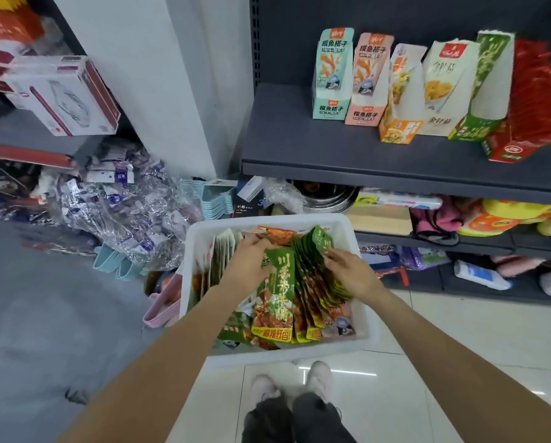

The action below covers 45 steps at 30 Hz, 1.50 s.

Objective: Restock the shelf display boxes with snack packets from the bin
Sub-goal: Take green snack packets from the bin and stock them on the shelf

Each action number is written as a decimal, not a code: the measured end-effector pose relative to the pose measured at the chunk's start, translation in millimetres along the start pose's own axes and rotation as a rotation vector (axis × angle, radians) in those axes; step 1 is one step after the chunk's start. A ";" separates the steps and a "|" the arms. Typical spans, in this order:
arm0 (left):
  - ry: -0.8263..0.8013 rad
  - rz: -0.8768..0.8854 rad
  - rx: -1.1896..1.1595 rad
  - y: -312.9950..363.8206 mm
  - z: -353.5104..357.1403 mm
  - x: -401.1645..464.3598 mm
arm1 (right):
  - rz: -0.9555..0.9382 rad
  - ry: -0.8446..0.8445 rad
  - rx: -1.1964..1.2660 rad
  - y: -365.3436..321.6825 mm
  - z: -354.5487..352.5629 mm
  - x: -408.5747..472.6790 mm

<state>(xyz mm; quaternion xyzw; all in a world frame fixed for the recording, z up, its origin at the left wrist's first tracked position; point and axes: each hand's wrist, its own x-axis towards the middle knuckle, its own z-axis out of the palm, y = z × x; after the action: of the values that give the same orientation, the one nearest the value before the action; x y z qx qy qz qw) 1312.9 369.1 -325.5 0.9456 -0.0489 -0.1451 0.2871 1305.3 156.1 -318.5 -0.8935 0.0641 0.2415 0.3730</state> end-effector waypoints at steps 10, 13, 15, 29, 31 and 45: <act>0.124 -0.055 -0.332 2.4 -12.7 6.0 | -0.032 0.059 -0.093 15.2 11.4 5.3; 0.134 -0.059 -0.383 -0.4 -12.5 10.0 | -0.011 0.059 -0.153 13.5 17.9 7.3; 0.124 -0.067 -0.381 -1.0 -11.8 11.1 | 0.016 0.041 -0.130 10.3 17.2 5.8; 0.095 -0.197 -0.710 3.2 -33.5 3.2 | 0.161 0.163 0.450 -6.6 -10.1 12.7; 0.099 -0.170 -0.733 4.7 -41.6 1.3 | 0.119 0.188 0.554 -12.9 -15.2 10.4; 0.121 -0.005 -0.815 88.1 -85.6 38.2 | -0.243 0.154 0.633 -38.6 -107.4 -9.3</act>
<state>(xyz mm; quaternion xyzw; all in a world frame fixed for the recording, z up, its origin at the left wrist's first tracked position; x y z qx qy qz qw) 1374.4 334.5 -217.9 0.7614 0.0321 -0.0973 0.6402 1349.8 108.1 -224.5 -0.7503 0.0571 0.0954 0.6516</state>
